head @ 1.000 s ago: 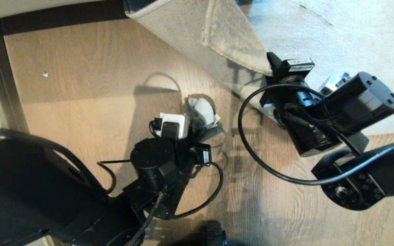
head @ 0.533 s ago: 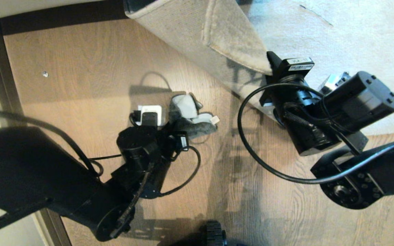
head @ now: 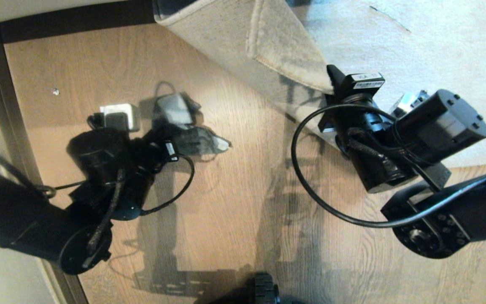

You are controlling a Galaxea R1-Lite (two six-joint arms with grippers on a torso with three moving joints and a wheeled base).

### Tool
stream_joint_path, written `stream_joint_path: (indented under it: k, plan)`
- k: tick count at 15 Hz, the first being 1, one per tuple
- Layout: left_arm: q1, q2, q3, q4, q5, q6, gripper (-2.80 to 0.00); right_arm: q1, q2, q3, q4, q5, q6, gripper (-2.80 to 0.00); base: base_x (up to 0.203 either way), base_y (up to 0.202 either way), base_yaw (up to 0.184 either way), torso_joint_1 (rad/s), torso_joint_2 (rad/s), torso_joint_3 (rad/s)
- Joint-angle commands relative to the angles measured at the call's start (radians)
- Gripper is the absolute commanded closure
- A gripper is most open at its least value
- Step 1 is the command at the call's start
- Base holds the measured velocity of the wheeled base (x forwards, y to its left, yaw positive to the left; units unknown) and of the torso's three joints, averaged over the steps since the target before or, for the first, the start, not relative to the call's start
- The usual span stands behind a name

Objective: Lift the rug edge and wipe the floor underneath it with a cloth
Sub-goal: Wipe the floor under the carpet with a rag

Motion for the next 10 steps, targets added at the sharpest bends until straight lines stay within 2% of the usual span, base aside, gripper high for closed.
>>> stream_joint_path:
  k: [1, 2, 5, 8, 10]
  plan:
    - [-0.008, -0.151, 0.114, 0.006, 0.004, 0.007, 0.00, 0.001, 0.004, -0.001, -0.044, 0.000, 0.009, 0.00, 0.000, 0.000, 0.000, 0.000, 0.00, 0.000]
    - [-0.042, -0.198, 0.178, 0.008, 0.007, 0.019, 0.00, 0.001, 0.006, -0.010, -0.044, 0.000, 0.009, 0.00, 0.000, 0.000, 0.000, 0.000, 0.00, 0.000]
    - [-0.226, -0.277, 0.303, 0.008, 0.040, 0.036, 0.00, 0.003, 0.006, -0.012, -0.044, 0.000, 0.008, 0.00, 0.000, 0.000, 0.000, 0.000, 0.00, 0.000]
    - [-0.396, -0.281, 0.332, 0.007, 0.105, 0.039, 0.00, 0.004, 0.003, -0.018, -0.044, 0.002, 0.006, 0.00, 0.000, 0.000, 0.000, 0.000, 0.00, 0.000]
    - [-0.458, -0.222, 0.326, 0.005, 0.112, 0.039, 0.00, 0.004, 0.003, -0.021, -0.044, 0.004, 0.005, 0.00, 0.000, 0.000, 0.000, 0.000, 0.00, 0.000]
